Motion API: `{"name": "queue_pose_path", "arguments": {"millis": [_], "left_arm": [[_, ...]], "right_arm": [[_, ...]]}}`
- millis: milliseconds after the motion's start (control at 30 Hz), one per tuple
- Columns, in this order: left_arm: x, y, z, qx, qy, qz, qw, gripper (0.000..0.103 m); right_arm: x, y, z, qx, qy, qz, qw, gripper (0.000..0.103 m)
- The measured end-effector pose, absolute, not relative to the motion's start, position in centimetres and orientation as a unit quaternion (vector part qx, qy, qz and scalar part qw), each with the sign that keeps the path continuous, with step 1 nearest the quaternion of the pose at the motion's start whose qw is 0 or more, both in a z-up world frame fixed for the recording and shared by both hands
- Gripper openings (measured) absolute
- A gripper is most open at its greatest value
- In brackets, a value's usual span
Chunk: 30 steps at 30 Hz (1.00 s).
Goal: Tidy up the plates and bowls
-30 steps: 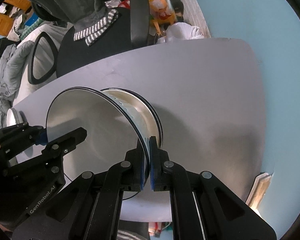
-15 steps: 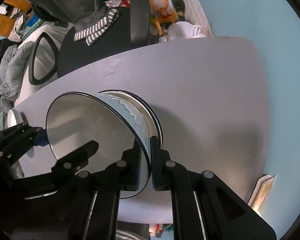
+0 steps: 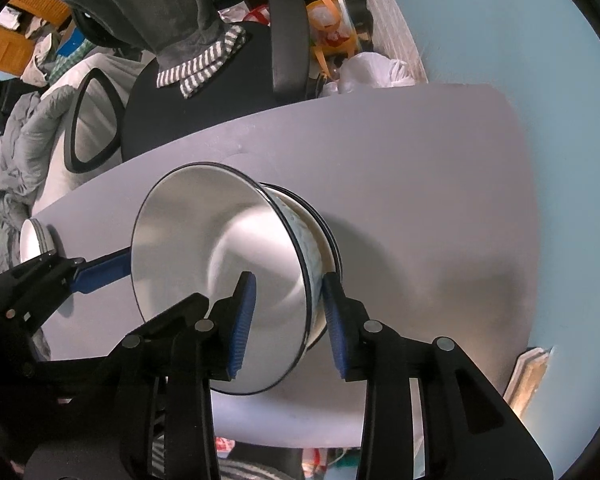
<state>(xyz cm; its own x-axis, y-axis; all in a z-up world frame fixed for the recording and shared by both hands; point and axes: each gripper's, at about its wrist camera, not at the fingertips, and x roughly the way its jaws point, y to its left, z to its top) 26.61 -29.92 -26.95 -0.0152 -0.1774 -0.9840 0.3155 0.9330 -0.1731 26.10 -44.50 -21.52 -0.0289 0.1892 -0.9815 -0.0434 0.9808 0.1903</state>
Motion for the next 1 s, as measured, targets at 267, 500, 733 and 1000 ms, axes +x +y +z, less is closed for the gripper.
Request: {"name": "queue_pose_path", "arguments": {"millis": [267, 500, 733, 1000], "left_arm": [[26.3, -30.4, -26.6, 0.050, 0.687, -0.183, 0.701, 0.058], [25.6, -30.4, -25.6, 0.050, 0.680, -0.194, 0.705, 0.059], [24.8, -29.1, -23.5, 0.022, 0.664, -0.202, 0.720, 0.072], [23.3, -26.3, -21.0, -0.019, 0.642, -0.199, 0.740, 0.081]], "right_arm": [[25.8, -45.0, -20.6, 0.030, 0.704, 0.066, 0.707, 0.056], [25.2, -45.5, -19.8, 0.029, 0.697, 0.059, 0.714, 0.056], [24.4, -46.1, -18.1, 0.023, 0.681, 0.050, 0.731, 0.066], [23.3, -45.9, -15.7, 0.025, 0.664, 0.057, 0.745, 0.066]]}}
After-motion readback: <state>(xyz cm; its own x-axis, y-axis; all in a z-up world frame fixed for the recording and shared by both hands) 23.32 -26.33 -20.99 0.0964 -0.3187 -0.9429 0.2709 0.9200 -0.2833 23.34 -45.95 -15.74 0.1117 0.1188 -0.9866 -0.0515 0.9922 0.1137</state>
